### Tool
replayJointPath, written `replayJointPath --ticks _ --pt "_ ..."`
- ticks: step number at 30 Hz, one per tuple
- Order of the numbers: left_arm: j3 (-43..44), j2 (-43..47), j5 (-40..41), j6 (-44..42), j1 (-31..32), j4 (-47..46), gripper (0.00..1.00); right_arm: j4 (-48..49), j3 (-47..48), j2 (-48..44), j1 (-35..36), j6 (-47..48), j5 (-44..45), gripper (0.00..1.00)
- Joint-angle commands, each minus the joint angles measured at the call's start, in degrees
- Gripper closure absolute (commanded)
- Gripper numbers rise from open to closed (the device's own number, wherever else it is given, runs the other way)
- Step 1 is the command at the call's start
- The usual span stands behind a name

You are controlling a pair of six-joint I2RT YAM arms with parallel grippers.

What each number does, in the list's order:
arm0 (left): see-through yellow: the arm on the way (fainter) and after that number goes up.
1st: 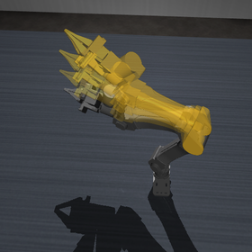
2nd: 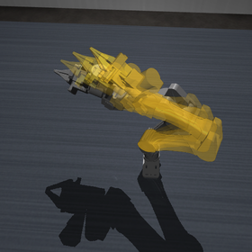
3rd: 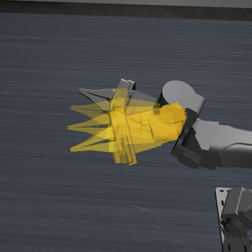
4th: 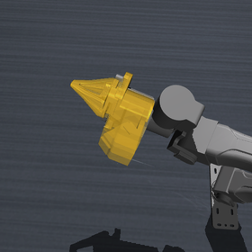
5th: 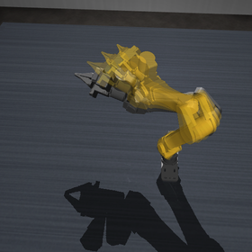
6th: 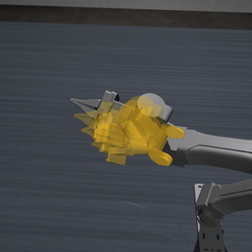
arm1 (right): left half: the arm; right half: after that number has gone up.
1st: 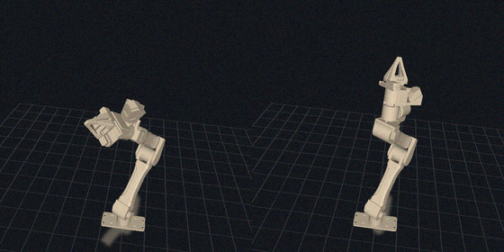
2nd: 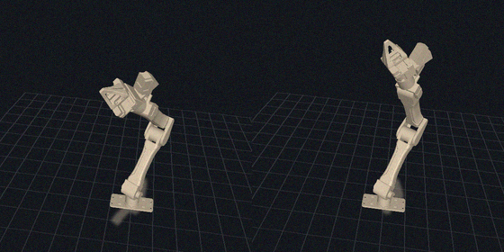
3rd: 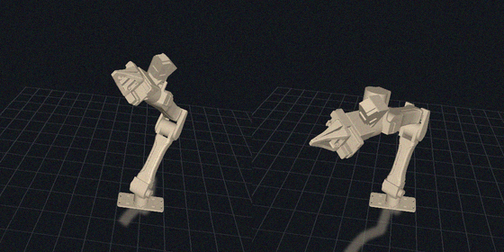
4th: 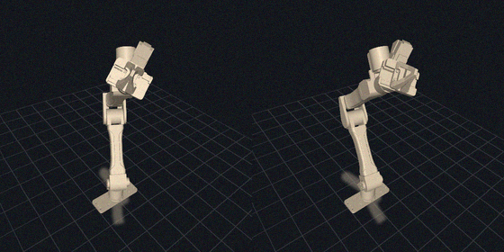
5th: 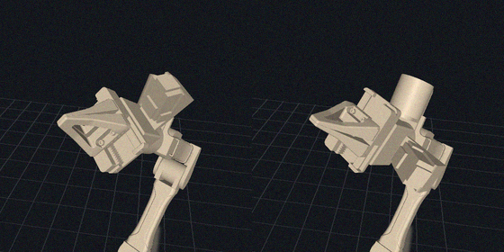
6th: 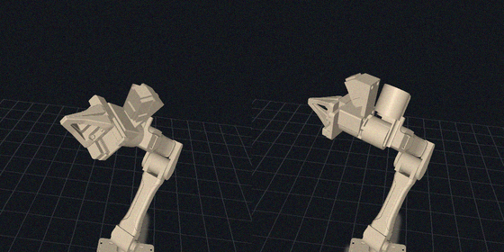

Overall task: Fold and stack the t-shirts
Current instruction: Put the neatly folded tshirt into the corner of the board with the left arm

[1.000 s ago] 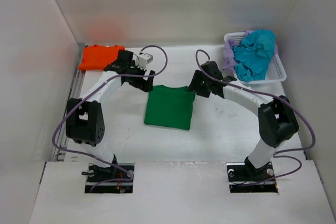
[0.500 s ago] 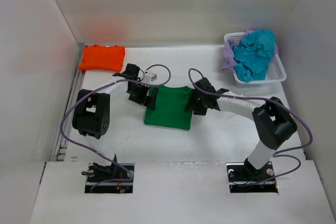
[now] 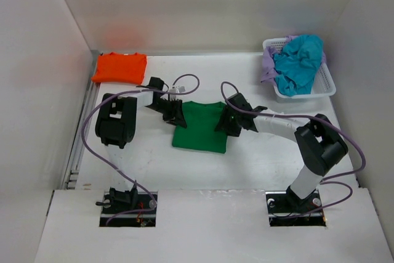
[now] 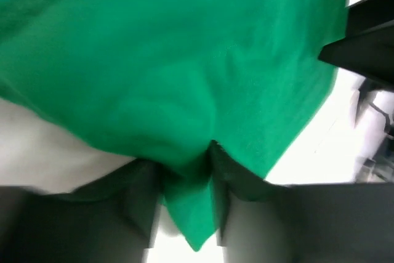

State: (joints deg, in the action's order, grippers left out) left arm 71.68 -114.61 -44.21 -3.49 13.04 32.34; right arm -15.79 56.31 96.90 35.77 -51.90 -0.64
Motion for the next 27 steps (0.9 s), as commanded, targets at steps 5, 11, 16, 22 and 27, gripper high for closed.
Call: replayJointPath --ticks 5,11,16,22,27 --pt "-0.93 -6.78 -2.55 1.11 -2.53 4.49 1.0 4.01 -1.82 -2.33 0.57 -1.8 -0.67 0.43" --pt "4.16 2.27 3.58 3.57 -6.05 3.88 1.0 4.1 -3.75 -6.63 -1.0 -1.71 -0.32 0.43" --pt "14.96 1.41 11.06 4.37 -8.42 5.63 1.0 3.75 -3.58 -8.31 -3.2 -0.84 -0.15 0.43" --pt "34.55 -7.02 20.72 -1.51 -10.0 14.06 1.0 3.22 -3.14 -8.66 -4.52 0.57 -0.15 0.43" --pt "46.07 -11.95 28.54 -6.52 -12.02 16.26 1.0 3.14 -4.02 -8.49 -4.79 0.92 0.03 0.43"
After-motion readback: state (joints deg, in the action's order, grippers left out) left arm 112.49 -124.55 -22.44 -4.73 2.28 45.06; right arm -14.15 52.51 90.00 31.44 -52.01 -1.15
